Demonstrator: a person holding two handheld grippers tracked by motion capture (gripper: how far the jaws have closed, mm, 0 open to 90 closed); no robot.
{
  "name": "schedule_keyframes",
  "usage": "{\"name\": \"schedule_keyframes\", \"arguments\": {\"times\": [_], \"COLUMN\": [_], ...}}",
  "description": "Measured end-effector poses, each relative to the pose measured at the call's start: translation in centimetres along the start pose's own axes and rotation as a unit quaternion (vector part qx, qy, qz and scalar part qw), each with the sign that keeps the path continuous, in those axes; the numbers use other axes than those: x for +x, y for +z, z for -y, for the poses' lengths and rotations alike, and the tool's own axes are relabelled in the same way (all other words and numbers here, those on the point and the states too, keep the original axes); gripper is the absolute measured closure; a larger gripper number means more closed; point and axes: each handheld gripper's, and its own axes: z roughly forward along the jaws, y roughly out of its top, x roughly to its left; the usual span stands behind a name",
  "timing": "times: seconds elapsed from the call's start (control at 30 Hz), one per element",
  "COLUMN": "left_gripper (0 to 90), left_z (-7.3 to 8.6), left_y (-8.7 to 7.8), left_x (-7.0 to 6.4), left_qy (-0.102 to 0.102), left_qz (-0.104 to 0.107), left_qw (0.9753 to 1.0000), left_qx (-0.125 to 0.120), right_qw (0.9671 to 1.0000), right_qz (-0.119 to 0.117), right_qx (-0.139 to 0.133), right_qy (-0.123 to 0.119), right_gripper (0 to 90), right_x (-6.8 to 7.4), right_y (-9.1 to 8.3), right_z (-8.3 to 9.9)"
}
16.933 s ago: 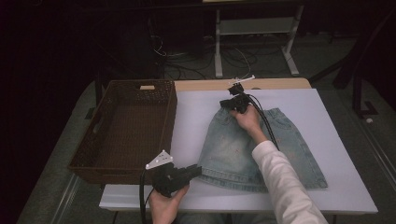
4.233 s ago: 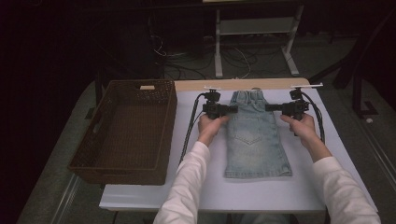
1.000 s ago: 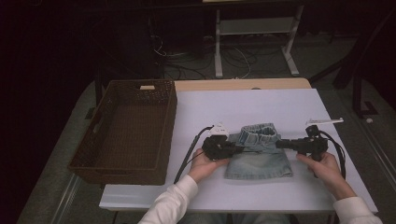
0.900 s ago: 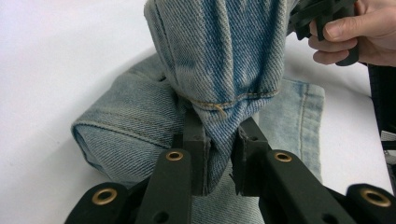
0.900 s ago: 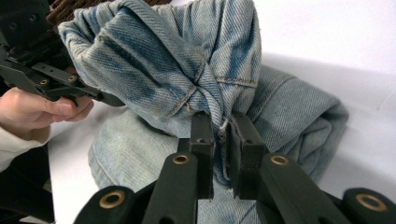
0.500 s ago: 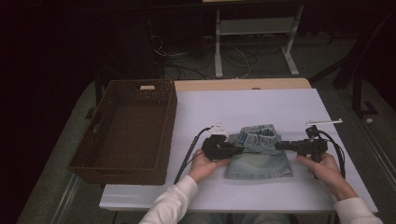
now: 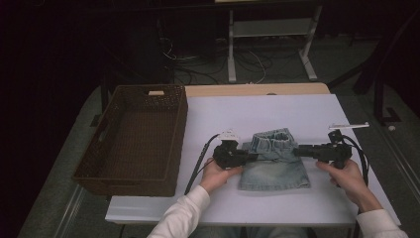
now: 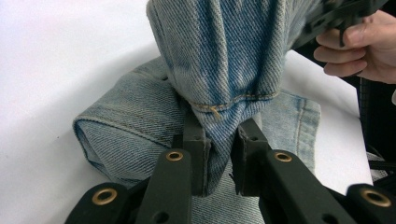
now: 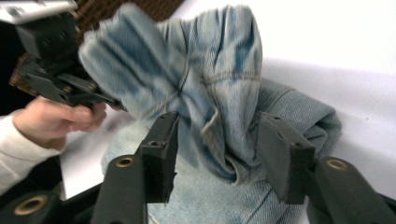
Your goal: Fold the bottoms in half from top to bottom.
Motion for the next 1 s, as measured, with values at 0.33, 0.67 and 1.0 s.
{"name": "schedule_keyframes", "arguments": {"times": [0.33,0.67,1.0], "left_gripper": [77.5,77.5,77.5], "left_z": [0.0,0.0,0.0], "left_y": [0.0,0.0,0.0], "left_x": [0.0,0.0,0.0], "left_qy": [0.001,-0.001,-0.010], "left_qz": [-0.001,0.000,0.000], "left_qw": [1.0000,1.0000,1.0000], "left_qx": [0.000,0.000,0.000], "right_qw": [0.9983,0.9979,0.9993], "right_qz": [-0.004,0.005,0.002], "right_qx": [-0.058,-0.063,-0.032], "right_qy": [0.000,-0.011,-0.016], "right_gripper": [39.9,55.3,88.7], "right_x": [-0.7,-2.8,-4.1], "right_y": [-2.2,-0.3,1.9], "right_z": [-1.6,-3.9,-5.0]}}
